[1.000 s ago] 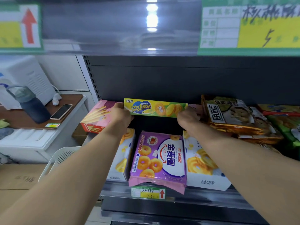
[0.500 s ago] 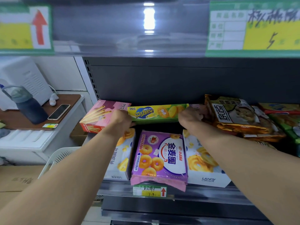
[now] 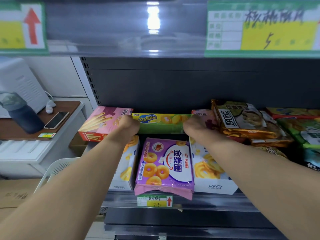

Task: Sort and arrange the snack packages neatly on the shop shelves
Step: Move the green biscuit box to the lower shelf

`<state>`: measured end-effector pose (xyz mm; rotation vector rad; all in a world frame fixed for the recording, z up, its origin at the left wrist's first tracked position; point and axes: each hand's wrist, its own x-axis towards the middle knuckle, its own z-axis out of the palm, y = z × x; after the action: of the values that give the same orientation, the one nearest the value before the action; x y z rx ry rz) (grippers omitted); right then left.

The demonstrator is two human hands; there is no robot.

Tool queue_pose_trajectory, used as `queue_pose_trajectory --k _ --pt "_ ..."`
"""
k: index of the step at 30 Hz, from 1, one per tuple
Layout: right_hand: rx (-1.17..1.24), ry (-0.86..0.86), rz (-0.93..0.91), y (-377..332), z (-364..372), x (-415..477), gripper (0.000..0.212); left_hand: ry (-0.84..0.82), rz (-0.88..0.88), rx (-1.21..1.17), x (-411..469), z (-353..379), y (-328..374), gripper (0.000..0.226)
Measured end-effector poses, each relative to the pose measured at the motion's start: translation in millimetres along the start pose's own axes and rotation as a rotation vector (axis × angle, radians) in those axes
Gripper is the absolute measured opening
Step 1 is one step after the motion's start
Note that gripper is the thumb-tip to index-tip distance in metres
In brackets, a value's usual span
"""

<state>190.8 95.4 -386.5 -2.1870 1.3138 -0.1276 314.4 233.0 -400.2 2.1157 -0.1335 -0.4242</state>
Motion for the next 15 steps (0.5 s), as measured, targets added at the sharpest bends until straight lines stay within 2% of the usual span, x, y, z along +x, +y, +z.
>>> queue_pose_trajectory --k 2,5,7,11,15 --pt "0.039 0.016 -0.035 -0.1 -2.3 -1.6 0.028 -0.013 0.004 -0.010 2.0 0.2 -2.6 0.044" --pt "0.048 0.014 -0.069 -2.9 -5.1 -9.2 0.027 0.091 0.070 -0.046 -0.1 -9.8 -1.0 0.043" --pt "0.051 -0.010 -0.089 -6.6 -6.3 -16.0 0.025 0.168 0.053 -0.125 -3.7 -19.3 -4.4 0.043" --pt "0.089 -0.073 -0.204 -21.8 -4.3 -32.4 0.009 0.272 0.075 -0.169 -10.5 -44.7 -15.4 0.041" --pt "0.205 -0.165 -0.302 -45.5 9.6 -52.5 0.017 0.355 0.059 -0.204 -19.9 -69.8 -26.8 0.041"
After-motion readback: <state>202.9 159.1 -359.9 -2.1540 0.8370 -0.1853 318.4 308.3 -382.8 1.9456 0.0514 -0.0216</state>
